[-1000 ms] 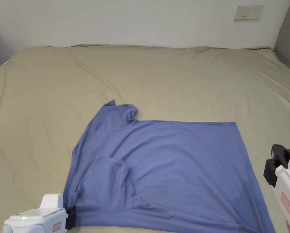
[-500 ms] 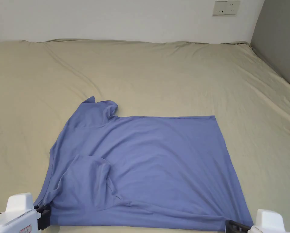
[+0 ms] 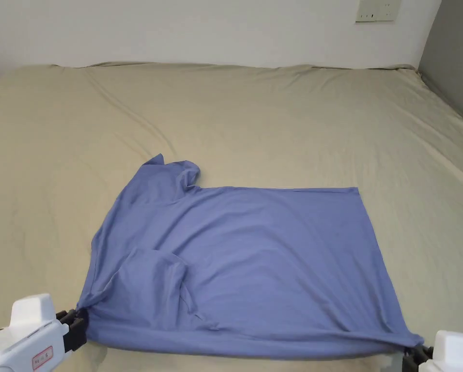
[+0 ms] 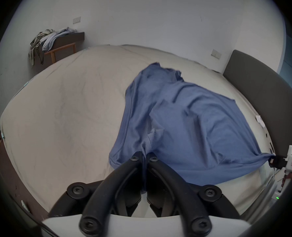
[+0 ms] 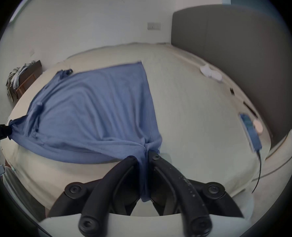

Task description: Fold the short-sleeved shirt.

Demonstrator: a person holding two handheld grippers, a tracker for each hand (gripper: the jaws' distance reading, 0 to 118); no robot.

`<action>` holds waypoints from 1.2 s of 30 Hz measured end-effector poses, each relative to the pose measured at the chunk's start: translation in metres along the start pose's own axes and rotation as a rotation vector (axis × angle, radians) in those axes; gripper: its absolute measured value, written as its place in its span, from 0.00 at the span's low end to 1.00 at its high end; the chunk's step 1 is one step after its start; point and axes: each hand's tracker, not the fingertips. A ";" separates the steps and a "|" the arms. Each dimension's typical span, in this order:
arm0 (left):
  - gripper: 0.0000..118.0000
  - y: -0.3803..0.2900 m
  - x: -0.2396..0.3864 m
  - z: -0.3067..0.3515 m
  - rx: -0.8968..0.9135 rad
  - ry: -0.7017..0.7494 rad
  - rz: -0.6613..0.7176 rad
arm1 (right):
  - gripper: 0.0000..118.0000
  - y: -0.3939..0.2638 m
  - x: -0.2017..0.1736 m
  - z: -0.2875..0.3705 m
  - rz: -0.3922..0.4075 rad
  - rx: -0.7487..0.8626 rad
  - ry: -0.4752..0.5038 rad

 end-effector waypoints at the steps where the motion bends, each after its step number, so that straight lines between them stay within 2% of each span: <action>1: 0.02 0.009 0.001 0.002 0.023 -0.007 0.004 | 0.09 0.012 0.000 0.001 -0.014 0.027 0.013; 3: 0.02 0.028 0.004 0.005 0.069 -0.021 0.016 | 0.09 0.032 0.002 0.005 -0.021 0.065 0.021; 4: 0.02 0.038 0.006 0.004 0.089 -0.026 0.020 | 0.09 0.001 -0.001 -0.001 -0.024 0.083 0.026; 7: 0.02 0.069 0.010 -0.008 0.127 -0.022 0.016 | 0.09 0.002 -0.002 -0.001 -0.035 0.107 0.037; 8: 0.02 0.080 0.012 -0.015 0.134 -0.015 0.013 | 0.09 0.065 -0.006 -0.015 -0.032 0.110 0.035; 10: 0.02 0.098 0.019 -0.030 0.133 -0.002 0.010 | 0.09 0.064 -0.007 -0.024 -0.024 0.100 0.030; 12: 0.02 0.113 0.023 -0.052 0.130 0.002 0.007 | 0.09 0.137 -0.030 -0.047 -0.024 0.066 0.023; 14: 0.02 0.125 0.028 -0.081 0.095 0.027 -0.004 | 0.09 0.152 -0.037 -0.067 -0.043 0.003 0.027; 19: 0.02 0.133 0.034 -0.149 -0.017 0.076 -0.028 | 0.09 0.167 -0.046 -0.124 -0.044 -0.115 0.014; 20: 0.02 0.132 0.035 -0.162 -0.033 0.089 -0.040 | 0.09 0.165 -0.022 -0.173 -0.039 -0.136 0.014; 24: 0.02 0.124 0.031 -0.203 -0.111 0.132 -0.074 | 0.09 0.164 -0.017 -0.235 0.001 -0.221 -0.010; 25: 0.02 0.122 0.031 -0.210 -0.146 0.139 -0.072 | 0.09 0.163 -0.013 -0.247 -0.010 -0.255 -0.016; 27: 0.02 0.115 0.029 -0.218 -0.191 0.152 -0.068 | 0.10 0.161 -0.006 -0.260 -0.016 -0.252 -0.014; 28: 0.03 0.113 0.029 -0.218 -0.184 0.148 -0.066 | 0.10 0.153 -0.029 -0.239 -0.014 -0.234 -0.019; 29: 0.04 0.113 0.029 -0.216 -0.183 0.145 -0.065 | 0.14 0.156 -0.030 -0.238 -0.006 -0.238 -0.021; 30: 0.08 0.113 0.030 -0.212 -0.176 0.148 -0.066 | 0.19 0.158 -0.029 -0.234 0.006 -0.238 -0.022; 31: 0.23 0.118 0.031 -0.206 -0.170 0.148 -0.060 | 0.34 0.161 -0.026 -0.229 0.015 -0.235 -0.015; 32: 0.44 0.122 0.032 -0.199 -0.168 0.137 -0.046 | 0.49 0.159 -0.042 -0.198 0.007 -0.198 -0.018; 34: 0.93 0.130 0.037 -0.175 -0.106 0.077 -0.002 | 0.84 0.163 -0.041 -0.169 -0.020 -0.089 0.013; 35: 1.00 0.135 0.041 -0.159 -0.062 0.048 0.012 | 0.93 0.166 -0.042 -0.151 -0.030 -0.028 0.021; 36: 1.00 0.138 0.045 -0.143 -0.007 0.029 0.021 | 0.94 0.174 -0.032 -0.139 -0.034 0.027 0.020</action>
